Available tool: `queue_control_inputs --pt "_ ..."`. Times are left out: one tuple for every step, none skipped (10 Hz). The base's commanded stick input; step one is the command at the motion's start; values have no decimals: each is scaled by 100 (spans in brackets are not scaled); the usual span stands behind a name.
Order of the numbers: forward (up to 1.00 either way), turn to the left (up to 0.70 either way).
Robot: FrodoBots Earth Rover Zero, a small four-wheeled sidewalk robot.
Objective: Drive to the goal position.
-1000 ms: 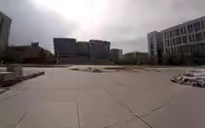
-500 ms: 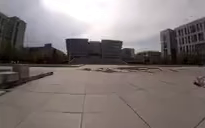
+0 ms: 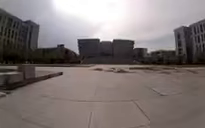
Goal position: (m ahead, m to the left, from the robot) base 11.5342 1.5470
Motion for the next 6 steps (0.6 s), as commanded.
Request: queue_control_inputs --pt "100 27" --pt "100 27" --pt "100 27" --pt "100 27" --pt "100 27" --pt "100 27"
